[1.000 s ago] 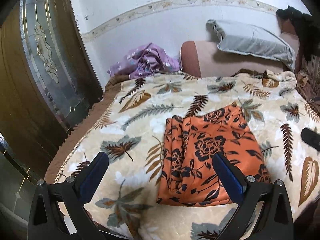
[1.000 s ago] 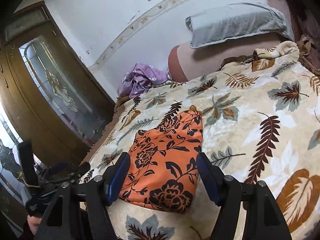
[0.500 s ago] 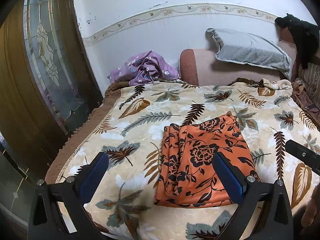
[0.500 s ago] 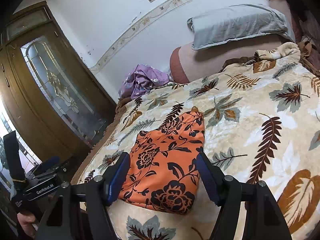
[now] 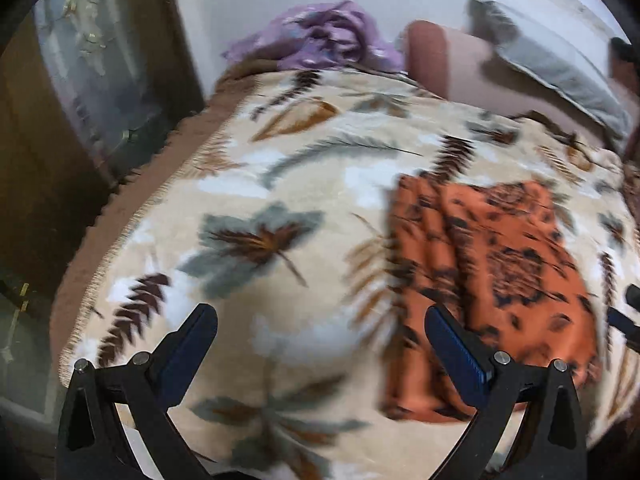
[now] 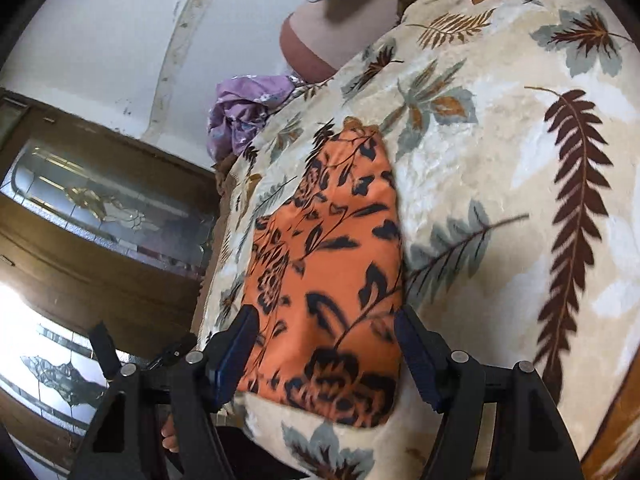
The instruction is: Fold small clothes
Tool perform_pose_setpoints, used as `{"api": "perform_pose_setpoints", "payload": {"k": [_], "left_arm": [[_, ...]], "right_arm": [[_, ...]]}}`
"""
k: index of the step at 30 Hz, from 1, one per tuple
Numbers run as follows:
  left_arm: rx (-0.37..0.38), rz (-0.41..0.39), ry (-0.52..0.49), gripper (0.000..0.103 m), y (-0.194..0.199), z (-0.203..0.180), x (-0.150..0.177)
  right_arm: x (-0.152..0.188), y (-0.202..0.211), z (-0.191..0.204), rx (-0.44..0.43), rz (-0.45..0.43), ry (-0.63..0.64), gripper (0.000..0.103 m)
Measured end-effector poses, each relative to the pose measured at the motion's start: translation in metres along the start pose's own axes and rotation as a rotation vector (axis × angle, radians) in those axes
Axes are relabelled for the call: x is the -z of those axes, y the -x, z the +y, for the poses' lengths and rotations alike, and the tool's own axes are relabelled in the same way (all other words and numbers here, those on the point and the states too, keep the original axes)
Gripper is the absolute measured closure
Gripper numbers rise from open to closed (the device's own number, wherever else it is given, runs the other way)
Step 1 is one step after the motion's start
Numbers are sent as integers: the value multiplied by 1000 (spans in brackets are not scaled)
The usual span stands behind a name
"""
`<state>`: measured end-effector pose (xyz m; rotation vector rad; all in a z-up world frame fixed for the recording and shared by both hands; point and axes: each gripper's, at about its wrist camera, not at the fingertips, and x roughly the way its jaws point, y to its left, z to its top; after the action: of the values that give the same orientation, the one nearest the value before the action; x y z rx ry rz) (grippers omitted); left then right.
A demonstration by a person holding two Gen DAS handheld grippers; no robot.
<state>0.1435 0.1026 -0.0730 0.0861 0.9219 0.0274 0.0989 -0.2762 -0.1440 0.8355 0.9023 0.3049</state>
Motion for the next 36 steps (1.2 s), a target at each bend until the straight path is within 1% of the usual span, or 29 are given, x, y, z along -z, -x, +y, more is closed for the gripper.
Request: {"api": "perform_pose_setpoints", "payload": {"k": [2,5,7,10,13,16,20,23,29,36], "left_arm": [[-25,-15,-16,0,-2,0,-3],[-24,-10,-46,0,-9,-9,-3],[-14,-13,-74,0,-14,-18,-3],[-17,-36,-113,0,-15,-30,-5],[-8,-58,-120,0,-11,-37,-6],[-7,-76,-124,0,-6,-42,-10],[-8,-94,-130,0,2,-49,-13],[-4,-98,-135,0,7,-54,-12],[9,-97,-149,0,13,-66,-9],[31,-54,-153,0,5,-78,-1]], "right_arm": [[-5,-5,-2,2,4,-6,30],[-8,-18,-1,-1,29,-13,30],[-13,-23,3,8,42,14,30],[-21,-31,7,39,45,61,30],[-26,-33,4,57,38,63,30],[-26,-33,4,44,38,54,30],[-23,-30,12,45,30,86,30],[-19,-29,12,35,38,89,30],[-18,-22,9,33,22,82,30],[-16,-20,5,61,24,93,30]]}}
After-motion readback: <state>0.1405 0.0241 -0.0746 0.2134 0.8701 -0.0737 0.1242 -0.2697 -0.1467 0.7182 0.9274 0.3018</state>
